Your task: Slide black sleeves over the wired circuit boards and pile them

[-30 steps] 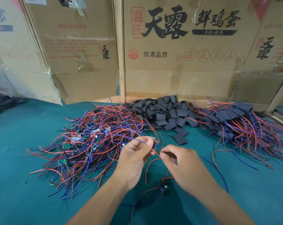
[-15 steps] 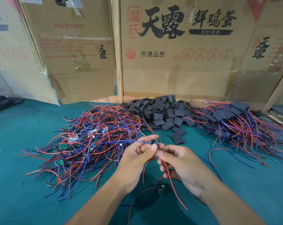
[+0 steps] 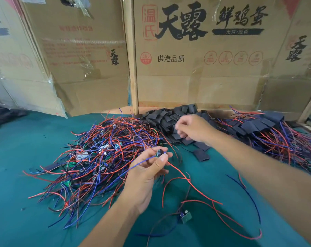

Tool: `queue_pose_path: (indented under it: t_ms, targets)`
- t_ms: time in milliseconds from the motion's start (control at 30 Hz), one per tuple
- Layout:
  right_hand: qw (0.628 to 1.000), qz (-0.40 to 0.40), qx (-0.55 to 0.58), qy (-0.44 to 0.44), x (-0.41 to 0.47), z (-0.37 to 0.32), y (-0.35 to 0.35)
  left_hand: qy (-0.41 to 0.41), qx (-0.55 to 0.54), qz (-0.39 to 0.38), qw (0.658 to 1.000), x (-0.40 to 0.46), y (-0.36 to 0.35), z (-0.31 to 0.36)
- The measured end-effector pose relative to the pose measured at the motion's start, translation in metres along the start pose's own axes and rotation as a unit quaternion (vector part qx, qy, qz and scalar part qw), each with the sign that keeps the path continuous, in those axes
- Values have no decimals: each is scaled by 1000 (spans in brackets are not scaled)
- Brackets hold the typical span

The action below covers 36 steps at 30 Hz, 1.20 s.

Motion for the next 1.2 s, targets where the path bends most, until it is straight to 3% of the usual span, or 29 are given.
queue_pose_path:
  t_ms: [100,233,300,400,567,733,833,933,1100,1200]
  targets:
    - [981,-5,-175,88,46,-4,-31,-4,24,-29,999,-4,0,-2]
    - [931,-1,-341,129,65,7,-73,-20,35,-65,997,-6,0,-2]
    - [913,22,-378,149,69,12,-85,-33,47,-80,995,-5,-2,-2]
    - [915,47,-375,138,68,11,-82,-42,64,-88,993,-5,-3,-4]
    - [957,114,-249,92,37,3,-36,-46,54,-92,993,-7,-4,0]
    - [993,89,41,67,-57,7,13,-4,-6,-114,993,-9,-7,3]
    - [982,16,173,80,-128,18,23,21,-26,-150,988,-16,-12,2]
    - [971,2,228,78,-166,30,28,40,-13,-169,985,-24,-18,-1]
    - [918,-20,397,-17,-179,39,25,68,25,-193,979,-28,-21,-7]
    - [898,-31,433,-70,-182,39,20,63,50,-213,974,-29,-22,-10]
Point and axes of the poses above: each hand's wrist, its own x-axis towards the middle knuckle, its own y-axis out of the back of the hand, z = x × y, the point moved 1 cm from there along x, towards the middle knuckle, and after that the axes turned 13 degrees about z, right-handed, at the moved point
